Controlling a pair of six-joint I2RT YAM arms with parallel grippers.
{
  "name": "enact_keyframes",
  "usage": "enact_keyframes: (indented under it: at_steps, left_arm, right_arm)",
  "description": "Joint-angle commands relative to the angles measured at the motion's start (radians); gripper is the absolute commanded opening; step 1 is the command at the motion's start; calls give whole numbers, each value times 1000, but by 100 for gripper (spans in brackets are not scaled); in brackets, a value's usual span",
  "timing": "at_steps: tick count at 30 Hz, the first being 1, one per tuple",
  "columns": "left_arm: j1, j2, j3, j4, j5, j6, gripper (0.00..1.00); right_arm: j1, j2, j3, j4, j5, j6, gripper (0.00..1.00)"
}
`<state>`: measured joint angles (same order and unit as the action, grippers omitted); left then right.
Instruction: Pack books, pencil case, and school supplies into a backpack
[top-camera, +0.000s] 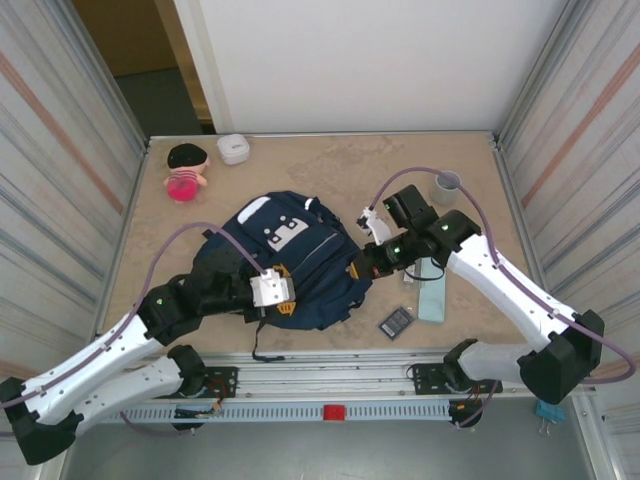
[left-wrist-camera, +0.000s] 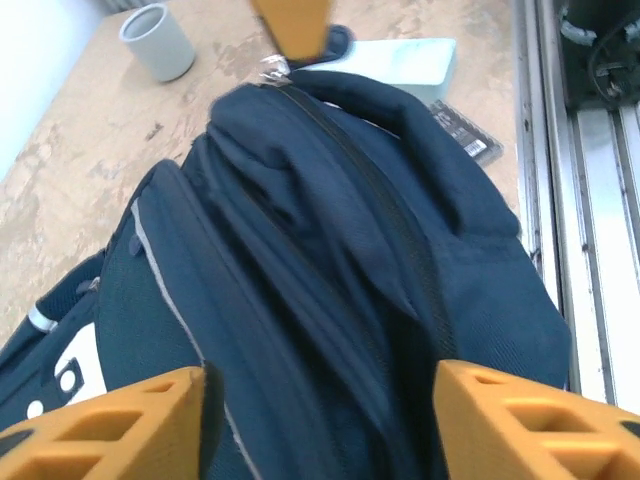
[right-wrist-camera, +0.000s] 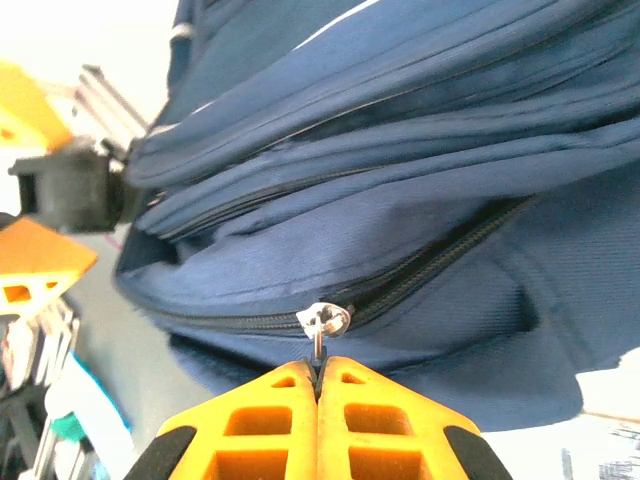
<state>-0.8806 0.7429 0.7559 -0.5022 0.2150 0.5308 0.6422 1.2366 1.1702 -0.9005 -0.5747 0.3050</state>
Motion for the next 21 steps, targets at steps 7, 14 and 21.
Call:
enact_keyframes:
  at_steps: [7,14,21]
  left_arm:
    - [-121,250,204,45,-105,-212,76]
    - [-124,326,177,41,-79,-288,60]
    - [-123,298,172,27,-15,-252,5]
  right_arm:
    - [93,-20,66,78,-94,39,0]
    - [94,-41,64,87,-96,36,0]
    - [59,-62,39,76,-38,32,0]
